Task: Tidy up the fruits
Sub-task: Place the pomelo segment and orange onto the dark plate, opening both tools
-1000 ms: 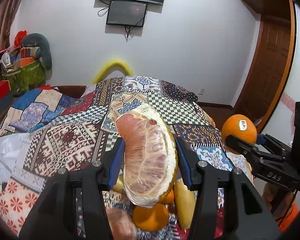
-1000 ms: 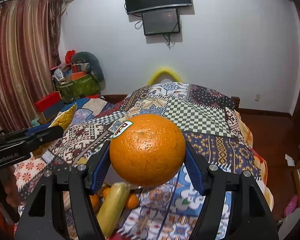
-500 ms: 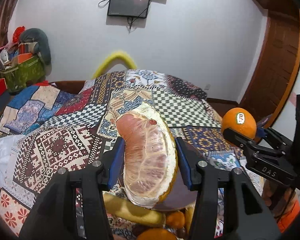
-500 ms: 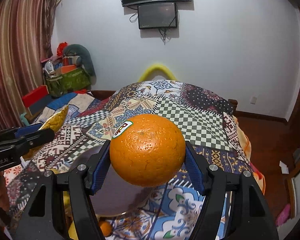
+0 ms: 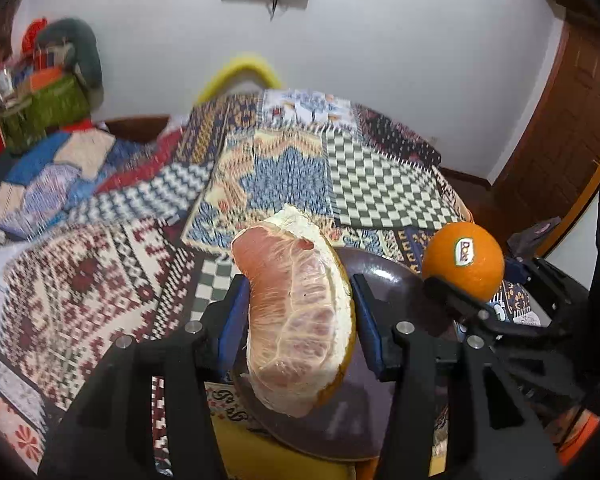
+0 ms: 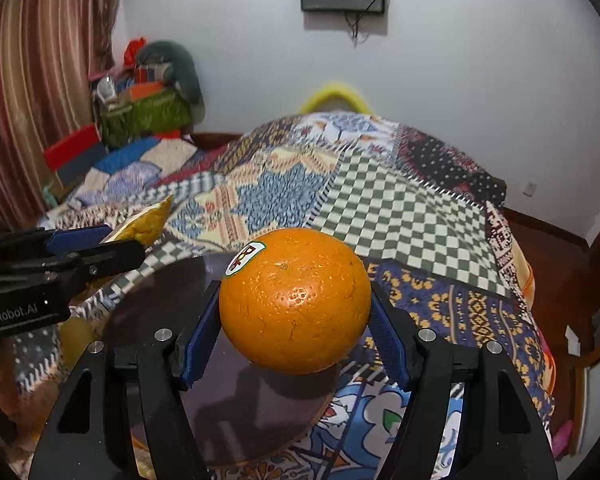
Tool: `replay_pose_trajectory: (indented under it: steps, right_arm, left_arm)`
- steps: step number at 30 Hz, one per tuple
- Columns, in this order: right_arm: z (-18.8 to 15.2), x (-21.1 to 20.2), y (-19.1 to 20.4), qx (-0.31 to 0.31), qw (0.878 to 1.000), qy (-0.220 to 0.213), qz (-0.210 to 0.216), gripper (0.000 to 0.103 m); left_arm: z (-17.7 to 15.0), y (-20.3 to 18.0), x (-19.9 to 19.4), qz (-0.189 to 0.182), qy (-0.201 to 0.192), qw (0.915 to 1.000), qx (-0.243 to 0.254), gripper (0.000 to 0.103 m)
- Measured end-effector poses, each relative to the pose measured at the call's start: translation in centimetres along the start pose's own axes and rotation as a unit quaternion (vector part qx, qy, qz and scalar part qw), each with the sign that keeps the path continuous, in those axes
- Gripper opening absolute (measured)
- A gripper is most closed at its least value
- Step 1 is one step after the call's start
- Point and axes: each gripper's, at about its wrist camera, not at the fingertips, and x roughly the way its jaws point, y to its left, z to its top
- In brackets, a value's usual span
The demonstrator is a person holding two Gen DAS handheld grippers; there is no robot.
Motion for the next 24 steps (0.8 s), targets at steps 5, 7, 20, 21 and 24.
replay_pose_trajectory:
  steps: [5,7,20,21,24]
  right_arm:
    - [-0.4,1.9,0.1,0.000,0.999,0.030,0.014,0.066]
    - [-0.5,2.4,0.2,-0.002,0.999,0.038,0.016,0.066]
    - [-0.9,4.6,0.2,-0.004,0.997,0.076,0.020,0.066]
    - [-1.0,4.6,0.3,-0.007,0.997,0.076,0.017,0.067]
    - [-0.9,4.7,0.3,-0.010,0.997,0.078,0.011,0.067]
  left_arm:
    - [-0.1,0.4,1.7,-0.001,0.024,0.9997,-0.003,0.050]
    - [-0.1,0.4,2.0,-0.003,0.030,0.9995,-0.001,0.050]
    - [-0.5,0.2,4.1,-0.009,0.072,0.9974,0.005,0.051]
    - [-0.6,0.1,4.1,-0.007,0.072,0.9973,0.007,0.051]
    - [-0.6,0.1,4.3,-0.006,0.075,0.9971,0.009,0.051]
